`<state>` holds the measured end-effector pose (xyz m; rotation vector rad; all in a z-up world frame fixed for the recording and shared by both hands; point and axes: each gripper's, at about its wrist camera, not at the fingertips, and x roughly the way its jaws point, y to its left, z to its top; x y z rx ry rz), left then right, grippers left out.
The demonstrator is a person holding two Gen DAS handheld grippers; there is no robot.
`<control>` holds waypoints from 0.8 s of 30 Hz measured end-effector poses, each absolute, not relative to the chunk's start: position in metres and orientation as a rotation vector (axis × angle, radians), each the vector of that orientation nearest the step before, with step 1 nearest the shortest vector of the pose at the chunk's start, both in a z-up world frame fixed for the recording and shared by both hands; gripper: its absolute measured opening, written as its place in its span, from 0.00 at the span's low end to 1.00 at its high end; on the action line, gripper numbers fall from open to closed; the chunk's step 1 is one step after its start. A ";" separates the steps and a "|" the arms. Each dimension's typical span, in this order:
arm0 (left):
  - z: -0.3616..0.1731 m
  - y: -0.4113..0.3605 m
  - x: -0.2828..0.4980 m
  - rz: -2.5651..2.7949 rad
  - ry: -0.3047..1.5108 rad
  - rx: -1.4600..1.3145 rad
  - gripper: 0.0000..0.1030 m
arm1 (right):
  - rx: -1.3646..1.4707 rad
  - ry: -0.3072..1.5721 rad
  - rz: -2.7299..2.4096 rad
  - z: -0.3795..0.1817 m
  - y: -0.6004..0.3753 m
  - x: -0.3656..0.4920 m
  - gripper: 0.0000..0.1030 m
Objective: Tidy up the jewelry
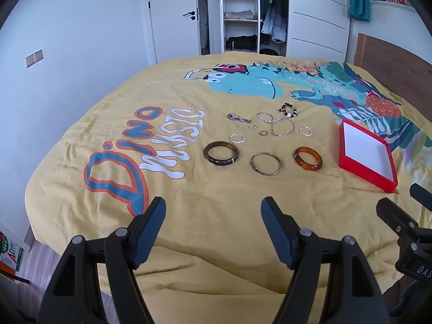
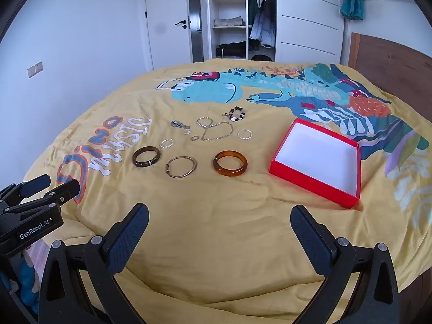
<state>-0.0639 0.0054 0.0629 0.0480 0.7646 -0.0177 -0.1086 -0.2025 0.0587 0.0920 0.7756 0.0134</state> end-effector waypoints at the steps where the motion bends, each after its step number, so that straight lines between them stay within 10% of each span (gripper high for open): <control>1: 0.064 0.005 -0.064 -0.017 0.764 0.044 0.69 | 0.085 0.773 0.012 0.060 -0.201 -0.108 1.00; 24: 0.073 0.003 -0.067 -0.008 0.723 0.032 0.69 | 0.120 0.740 -0.014 0.068 -0.199 -0.112 1.00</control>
